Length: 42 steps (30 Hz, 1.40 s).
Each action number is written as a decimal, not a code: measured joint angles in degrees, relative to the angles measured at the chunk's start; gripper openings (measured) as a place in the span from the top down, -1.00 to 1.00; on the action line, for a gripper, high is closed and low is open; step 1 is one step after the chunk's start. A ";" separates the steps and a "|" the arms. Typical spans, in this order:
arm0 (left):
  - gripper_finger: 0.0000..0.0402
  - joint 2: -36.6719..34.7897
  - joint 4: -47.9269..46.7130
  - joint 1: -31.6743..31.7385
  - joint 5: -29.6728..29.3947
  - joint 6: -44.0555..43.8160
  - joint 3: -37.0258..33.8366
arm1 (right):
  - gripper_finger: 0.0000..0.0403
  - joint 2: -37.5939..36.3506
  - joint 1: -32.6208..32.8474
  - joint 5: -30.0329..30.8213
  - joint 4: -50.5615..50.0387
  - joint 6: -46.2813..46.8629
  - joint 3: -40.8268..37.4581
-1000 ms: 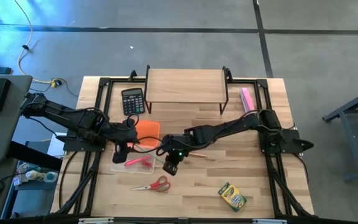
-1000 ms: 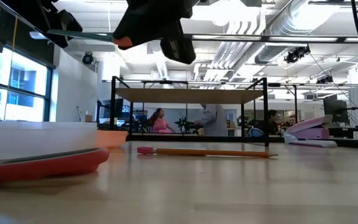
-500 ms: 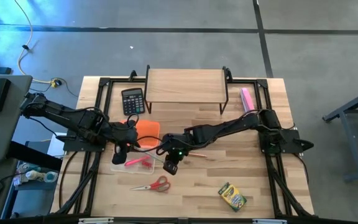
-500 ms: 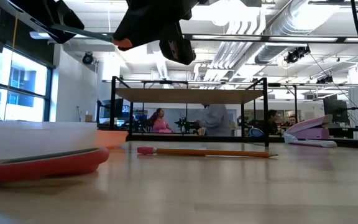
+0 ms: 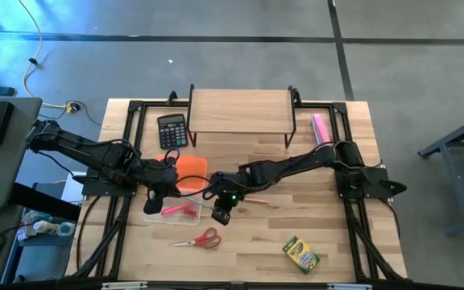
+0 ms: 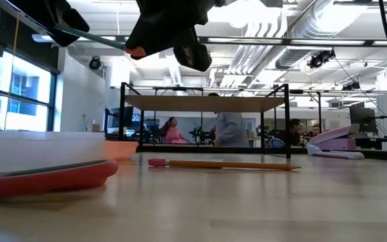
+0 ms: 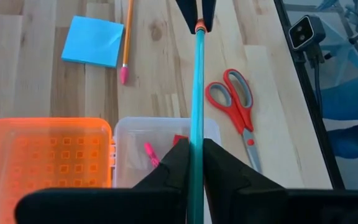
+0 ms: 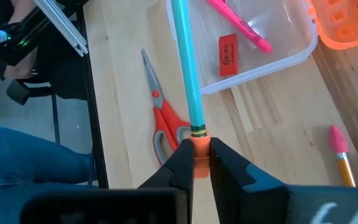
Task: Pack school essentials
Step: Put the blue pencil into the supply box
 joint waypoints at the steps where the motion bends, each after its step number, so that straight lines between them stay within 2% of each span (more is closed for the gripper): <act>1: 0.88 0.00 -0.02 0.00 0.01 -0.04 0.00 | 0.87 0.00 0.00 0.38 0.00 -0.20 0.00; 11: 0.89 0.00 -0.16 -1.06 -0.49 -1.39 0.00 | 0.46 0.00 -0.90 1.99 1.03 0.44 0.00; 17: 0.89 0.00 -3.75 -1.87 -2.51 -4.29 0.00 | 0.28 -0.16 -1.89 1.34 1.72 0.72 0.54; 22: 0.88 0.00 -7.45 -2.63 -3.91 -9.15 0.00 | 0.24 -0.35 -1.88 1.74 0.92 0.01 4.03; 29: 0.90 -0.07 -13.81 -7.66 -8.10 -18.56 0.00 | 0.24 -0.35 -2.15 7.42 -9.56 -5.64 12.73; 35: 0.90 -2.39 -14.34 -14.53 -14.34 -27.81 0.00 | 0.24 -0.44 -3.25 10.12 -19.44 -10.01 20.28; 42: 0.90 -4.61 -16.68 -22.09 -23.88 -41.09 -0.02 | 0.24 -0.48 -5.57 10.12 -24.93 -13.95 25.78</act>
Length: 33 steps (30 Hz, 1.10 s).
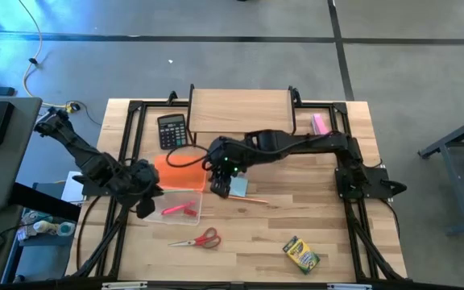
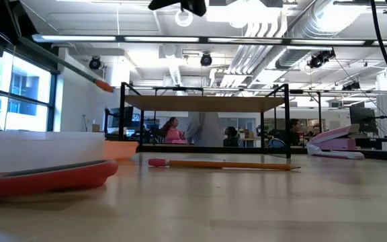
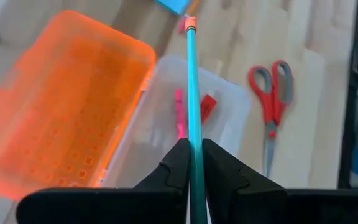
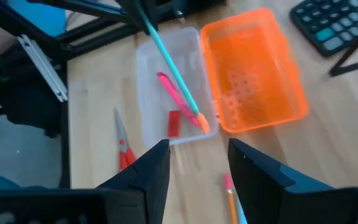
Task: Pack school essentials
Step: Put the blue pencil into the supply box
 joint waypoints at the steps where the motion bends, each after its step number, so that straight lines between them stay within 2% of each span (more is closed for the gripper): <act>1: 0.90 0.00 -0.40 -1.15 -1.41 -2.05 -0.14 | 0.24 0.00 -0.34 0.00 -1.06 -0.67 0.55; 5: 0.90 -0.02 -0.42 -5.53 -5.32 -10.60 -2.58 | 0.24 -0.02 -1.96 0.00 -2.95 -3.00 2.42; 12: 0.90 0.22 1.93 -11.69 -7.42 -23.96 -8.23 | 0.24 0.02 -4.88 -0.02 -7.12 -5.35 4.64; 21: 0.90 1.30 7.08 -14.46 -7.41 -27.89 -12.45 | 0.24 0.02 -7.63 -0.27 -7.95 -6.84 4.87; 33: 0.90 3.87 8.04 -14.48 -6.58 -31.31 -14.74 | 0.24 0.03 -8.60 -0.50 -9.08 -7.93 4.87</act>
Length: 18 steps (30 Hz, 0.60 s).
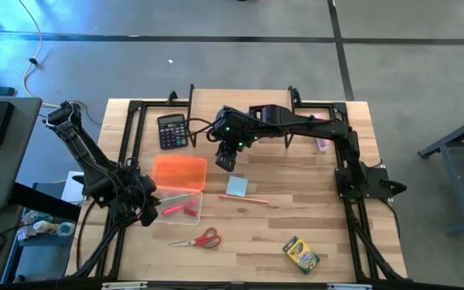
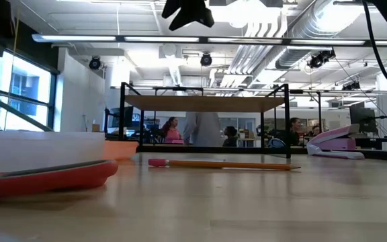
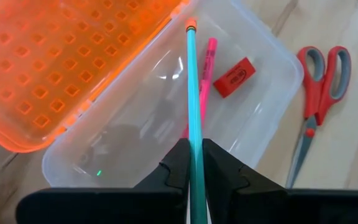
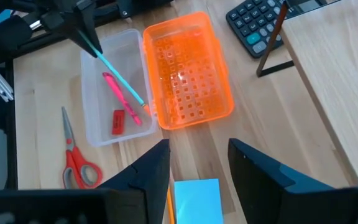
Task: Pack school essentials
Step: Put the blue pencil into the supply box, then put the orange pencil into the supply box
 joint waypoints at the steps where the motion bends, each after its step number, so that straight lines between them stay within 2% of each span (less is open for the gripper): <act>1: 0.89 0.00 0.23 0.00 -0.03 -0.54 -0.24 | 0.24 0.00 0.00 0.00 -0.02 -0.22 0.00; 11: 0.72 0.00 1.48 2.88 1.17 0.32 -0.54 | 0.24 0.01 0.00 0.00 -1.06 -1.41 0.00; 18: 0.54 0.00 1.46 4.36 3.93 0.56 -0.54 | 0.24 0.01 0.00 0.02 -2.56 -1.89 0.00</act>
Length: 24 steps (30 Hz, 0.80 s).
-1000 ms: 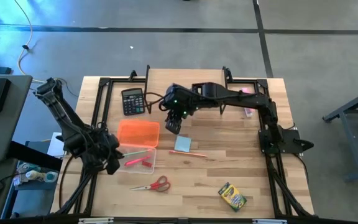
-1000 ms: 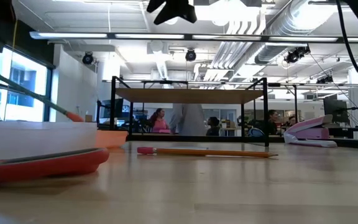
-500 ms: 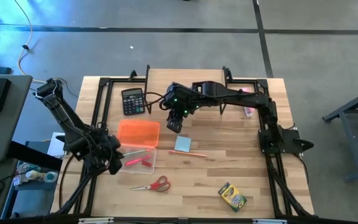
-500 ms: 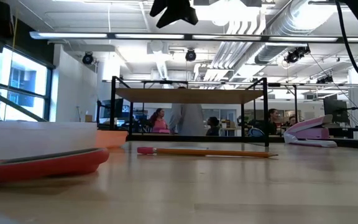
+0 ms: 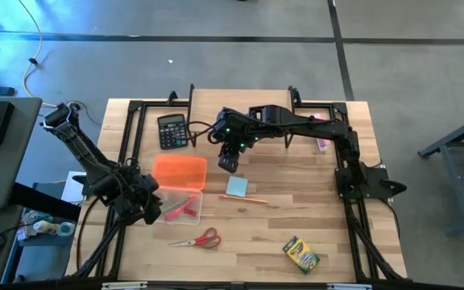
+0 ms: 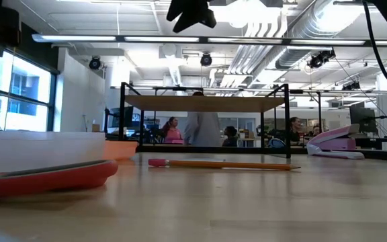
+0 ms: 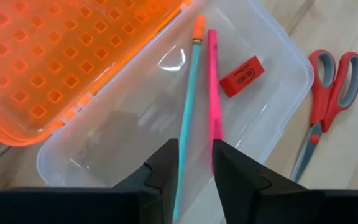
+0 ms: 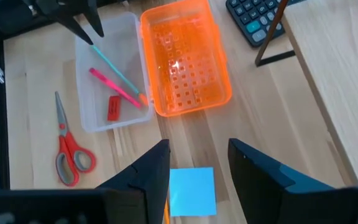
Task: Pack school essentials
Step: Put the orange pencil into the supply box
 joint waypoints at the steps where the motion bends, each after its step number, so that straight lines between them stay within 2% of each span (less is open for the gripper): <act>1: 0.51 0.00 -0.02 0.14 0.34 0.00 0.00 | 0.24 0.00 0.00 0.00 -0.24 -0.02 0.00; 8: 0.41 -0.07 -0.09 0.97 1.85 1.65 0.51 | 0.24 0.00 0.37 0.02 -3.25 -0.01 -0.02; 13: 0.40 -0.46 -0.12 0.97 -1.55 5.60 2.54 | 0.24 0.02 1.71 0.00 -5.88 -0.67 -0.82; 24: 0.40 -1.75 -0.21 0.97 -5.44 12.98 5.78 | 0.24 0.09 5.52 -1.15 -4.47 1.92 -11.59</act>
